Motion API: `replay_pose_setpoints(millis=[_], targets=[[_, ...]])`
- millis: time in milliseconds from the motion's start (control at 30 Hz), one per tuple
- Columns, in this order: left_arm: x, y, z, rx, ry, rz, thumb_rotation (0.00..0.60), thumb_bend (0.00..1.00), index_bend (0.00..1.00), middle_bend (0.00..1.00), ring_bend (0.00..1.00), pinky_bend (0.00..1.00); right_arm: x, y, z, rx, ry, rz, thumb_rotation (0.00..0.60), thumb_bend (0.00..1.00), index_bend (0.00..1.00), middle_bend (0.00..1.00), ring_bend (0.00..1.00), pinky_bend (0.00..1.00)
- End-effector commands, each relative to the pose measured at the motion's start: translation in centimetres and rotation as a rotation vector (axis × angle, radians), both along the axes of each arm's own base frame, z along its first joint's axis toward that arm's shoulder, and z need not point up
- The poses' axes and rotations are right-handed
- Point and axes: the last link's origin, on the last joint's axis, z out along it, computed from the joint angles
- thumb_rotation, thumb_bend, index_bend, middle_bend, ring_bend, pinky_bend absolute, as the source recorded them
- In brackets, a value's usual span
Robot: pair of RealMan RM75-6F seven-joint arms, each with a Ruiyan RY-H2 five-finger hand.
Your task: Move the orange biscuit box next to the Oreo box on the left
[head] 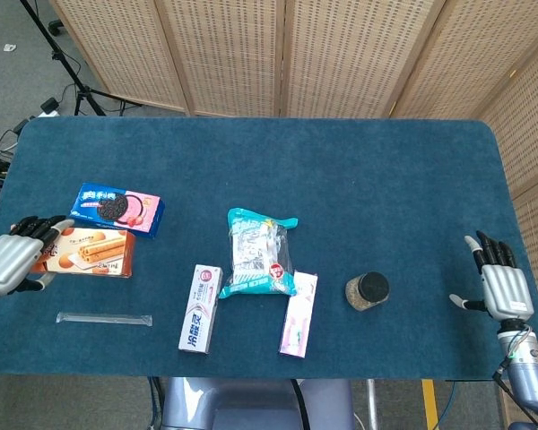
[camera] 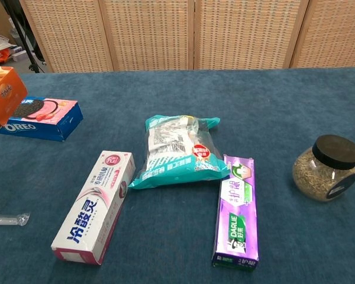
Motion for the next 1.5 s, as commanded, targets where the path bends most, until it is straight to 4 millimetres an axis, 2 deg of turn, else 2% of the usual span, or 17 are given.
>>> replay_pose_setpoints(millis=[33,167,367,567,933,1167,1267,1333,1500], targets=[[-1.7,-0.5,-1.2,-0.011,-0.023,0.054,0.600,0.52,0.35,0.10,0.13,0.07,0.0,0.0,-0.1,0.005,0.002,-0.001,0.600,0.02,0.00,0.00,0.00,0.00],[-3.2,-0.4,-2.2,-0.016,-0.024,0.084,0.600,0.52,0.35,0.10,0.13,0.07,0.0,0.0,-0.3,0.013,0.009,-0.005,0.600,0.03,0.00,0.00,0.00,0.00],[-4.5,0.0,-2.7,-0.013,0.012,0.088,0.600,0.52,0.35,0.10,0.13,0.07,0.0,0.0,-0.6,0.023,0.015,-0.004,0.600,0.03,0.00,0.00,0.00,0.00],[-6.1,1.4,-4.0,-0.004,0.026,0.100,0.600,0.52,0.35,0.10,0.13,0.07,0.1,0.0,-0.9,0.032,0.025,-0.005,0.600,0.02,0.00,0.00,0.00,0.00],[-6.9,4.0,-6.3,-0.021,0.031,0.067,0.600,0.52,0.36,0.10,0.13,0.07,0.1,0.1,-0.9,0.032,0.025,-0.011,0.600,0.02,0.00,0.00,0.00,0.00],[-6.9,5.2,-6.7,-0.025,0.031,0.047,0.600,0.51,0.36,0.10,0.13,0.07,0.1,0.0,-0.8,0.025,0.021,-0.011,0.600,0.03,0.00,0.00,0.00,0.00],[-6.8,5.4,-7.0,-0.042,0.032,0.047,0.600,0.46,0.36,0.08,0.13,0.07,0.1,0.0,-0.8,0.024,0.019,-0.009,0.600,0.03,0.00,0.00,0.00,0.00],[-6.7,5.4,-7.3,-0.057,0.031,0.046,0.600,0.39,0.36,0.03,0.11,0.07,0.1,0.0,-0.8,0.022,0.017,-0.006,0.600,0.03,0.00,0.00,0.00,0.00],[-6.4,5.2,-7.4,-0.087,0.036,0.039,0.600,0.23,0.30,0.00,0.02,0.04,0.2,0.0,-0.7,0.015,0.012,-0.002,0.600,0.02,0.00,0.00,0.00,0.00]])
